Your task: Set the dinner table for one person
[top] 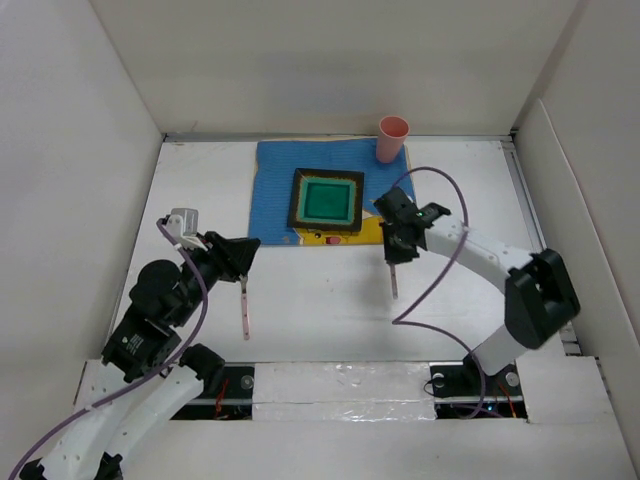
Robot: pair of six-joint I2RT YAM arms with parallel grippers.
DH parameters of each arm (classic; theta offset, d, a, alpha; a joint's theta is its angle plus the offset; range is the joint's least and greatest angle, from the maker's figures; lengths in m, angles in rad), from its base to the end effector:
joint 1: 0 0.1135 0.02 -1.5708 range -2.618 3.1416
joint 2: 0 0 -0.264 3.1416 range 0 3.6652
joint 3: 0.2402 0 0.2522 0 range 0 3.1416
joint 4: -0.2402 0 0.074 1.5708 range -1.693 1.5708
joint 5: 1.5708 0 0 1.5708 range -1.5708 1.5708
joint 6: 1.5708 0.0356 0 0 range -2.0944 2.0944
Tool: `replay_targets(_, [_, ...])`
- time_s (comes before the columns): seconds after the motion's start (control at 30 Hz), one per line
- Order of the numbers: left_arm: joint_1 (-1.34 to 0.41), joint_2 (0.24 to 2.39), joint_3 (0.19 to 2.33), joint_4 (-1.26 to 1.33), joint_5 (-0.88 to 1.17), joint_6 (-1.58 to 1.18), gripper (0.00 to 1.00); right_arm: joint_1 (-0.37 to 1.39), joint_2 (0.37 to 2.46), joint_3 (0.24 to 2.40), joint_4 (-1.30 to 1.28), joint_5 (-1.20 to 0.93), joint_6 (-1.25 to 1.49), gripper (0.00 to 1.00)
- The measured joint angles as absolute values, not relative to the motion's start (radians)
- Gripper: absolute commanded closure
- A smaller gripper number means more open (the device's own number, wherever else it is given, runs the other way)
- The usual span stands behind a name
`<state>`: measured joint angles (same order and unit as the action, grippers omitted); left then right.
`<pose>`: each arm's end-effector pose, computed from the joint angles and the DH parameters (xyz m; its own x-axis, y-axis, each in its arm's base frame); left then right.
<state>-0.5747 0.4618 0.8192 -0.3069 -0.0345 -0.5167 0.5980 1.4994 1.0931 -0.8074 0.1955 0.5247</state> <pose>0.0859 -0.0542 0.3786 -0.2173 -0.4475 -0.8675 0.4681 0.7321 -0.4949 0.2419 0.1564 0.2331 -0.9187 -0.0312 -0.3937 -0.0415 0.9990 0.0176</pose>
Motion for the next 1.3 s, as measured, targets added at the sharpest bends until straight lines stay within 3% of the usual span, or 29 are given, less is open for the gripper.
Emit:
replay_targets(0.07, [-0.575, 0.427, 0.795, -0.304, -0.056, -0.501, 0.88, 0.586, 1.609, 1.17, -0.752, 0.187, 0.457, 1.0])
replay_targets(0.13, [-0.574, 0.388, 0.778, -0.303, -0.082, -0.486, 0.92, 0.574, 1.694, 1.22, -0.704, 0.171, 0.401, 1.0])
replay_targets(0.3, [-0.574, 0.376, 0.775, -0.29, -0.138, -0.466, 0.8, 0.527, 1.878, 1.394, -0.643, 0.134, 0.289, 1.0])
replay_targets(0.43, [-0.561, 0.409, 0.775, -0.288, -0.146, -0.458, 0.77, 0.466, 1.965, 1.518, -0.606, 0.089, 0.25, 1.0])
replay_targets(0.83, [-0.535, 0.479, 0.771, -0.288, -0.136, -0.449, 0.74, 0.352, 2.204, 1.852, -0.595, 0.004, 0.231, 1.0])
replay_targets(1.3, [-0.535, 0.483, 0.77, -0.288, -0.139, -0.448, 0.74, 0.337, 2.267, 1.893, -0.598, -0.019, 0.239, 1.0])
